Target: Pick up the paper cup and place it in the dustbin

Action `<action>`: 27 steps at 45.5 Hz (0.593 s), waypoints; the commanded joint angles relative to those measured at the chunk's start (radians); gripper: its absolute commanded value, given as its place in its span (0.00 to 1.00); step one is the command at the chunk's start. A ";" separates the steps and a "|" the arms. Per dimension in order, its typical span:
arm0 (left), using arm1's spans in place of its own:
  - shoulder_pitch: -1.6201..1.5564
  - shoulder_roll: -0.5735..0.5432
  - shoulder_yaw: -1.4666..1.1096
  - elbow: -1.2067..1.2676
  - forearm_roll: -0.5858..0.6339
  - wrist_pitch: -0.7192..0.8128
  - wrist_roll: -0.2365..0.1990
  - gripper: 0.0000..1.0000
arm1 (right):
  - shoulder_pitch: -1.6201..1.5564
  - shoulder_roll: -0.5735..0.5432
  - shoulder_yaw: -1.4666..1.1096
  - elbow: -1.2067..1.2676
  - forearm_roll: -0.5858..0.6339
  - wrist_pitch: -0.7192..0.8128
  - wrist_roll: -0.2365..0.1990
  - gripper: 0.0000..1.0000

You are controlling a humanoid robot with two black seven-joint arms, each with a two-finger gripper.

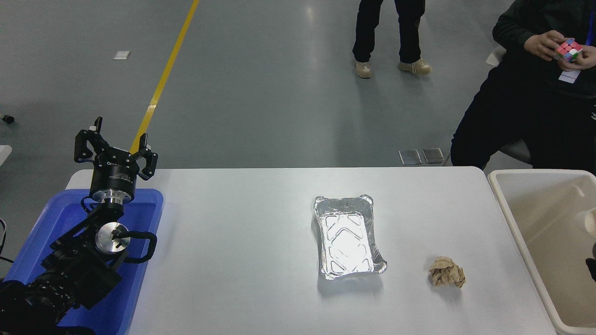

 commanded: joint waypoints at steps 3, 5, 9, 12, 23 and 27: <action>0.000 0.000 0.001 0.000 0.000 0.000 0.000 0.99 | -0.032 0.009 0.020 0.000 0.032 0.000 -0.002 0.90; 0.000 0.000 0.001 0.000 0.000 0.000 0.000 0.99 | -0.032 0.007 0.022 0.002 0.032 0.000 -0.002 1.00; 0.000 0.000 0.001 0.000 -0.001 0.000 0.000 0.99 | -0.029 0.006 0.008 0.005 0.032 0.003 -0.002 1.00; 0.000 0.000 0.001 0.000 -0.001 0.000 0.000 0.99 | -0.024 0.001 0.003 0.008 0.032 0.006 -0.002 1.00; 0.000 0.000 0.001 0.000 -0.001 0.000 0.000 0.99 | 0.044 -0.007 -0.029 0.026 -0.001 0.018 -0.004 1.00; 0.000 0.000 0.001 0.000 0.000 0.000 0.000 0.99 | 0.104 -0.031 -0.130 0.049 -0.044 0.020 -0.004 1.00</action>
